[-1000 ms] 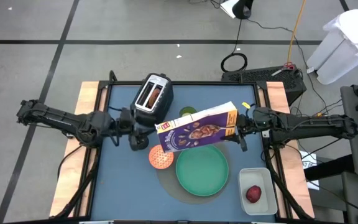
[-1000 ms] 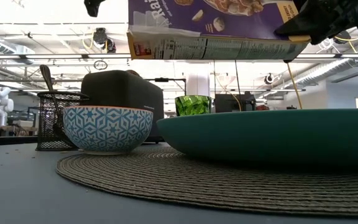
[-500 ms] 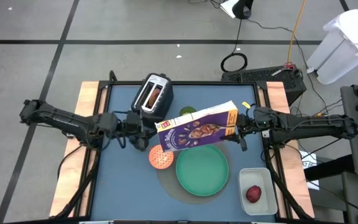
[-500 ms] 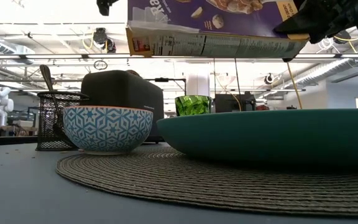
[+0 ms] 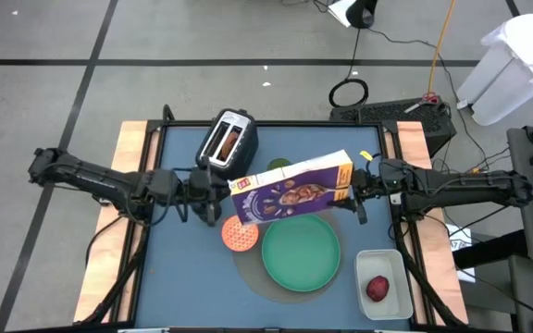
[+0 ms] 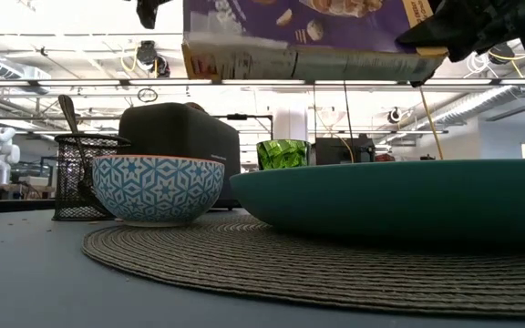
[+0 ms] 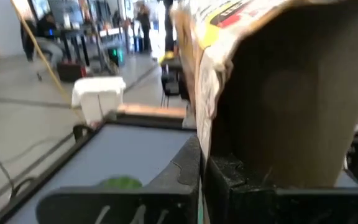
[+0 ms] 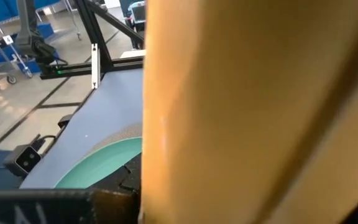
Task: Arrange a breakfast setting
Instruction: Pour the cereal into the orange bowl
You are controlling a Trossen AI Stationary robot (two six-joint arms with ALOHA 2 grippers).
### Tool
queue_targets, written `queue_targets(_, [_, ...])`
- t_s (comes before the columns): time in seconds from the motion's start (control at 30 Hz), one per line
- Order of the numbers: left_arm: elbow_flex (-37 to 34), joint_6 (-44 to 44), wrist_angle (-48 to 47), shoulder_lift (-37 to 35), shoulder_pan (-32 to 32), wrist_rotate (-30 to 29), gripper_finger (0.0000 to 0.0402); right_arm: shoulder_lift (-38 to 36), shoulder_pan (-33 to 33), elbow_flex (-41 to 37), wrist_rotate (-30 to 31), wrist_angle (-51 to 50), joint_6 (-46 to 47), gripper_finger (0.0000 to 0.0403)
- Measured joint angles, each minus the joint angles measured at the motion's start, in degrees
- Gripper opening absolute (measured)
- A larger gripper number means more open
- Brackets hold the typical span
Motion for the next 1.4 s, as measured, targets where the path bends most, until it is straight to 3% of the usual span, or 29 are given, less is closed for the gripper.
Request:
queue_targets(0.6, [-0.1,-6.5,-20.0,0.2,-2.4,0.4,0.0006,6.5,0.0,0.0,1.2,1.8,-0.2,0.0178])
queue_targets(1.4, [-0.2,-16.6,-26.0,0.2,-6.8,0.3,0.0005,9.3,0.0,0.2,0.9,9.2,-0.1,0.0177])
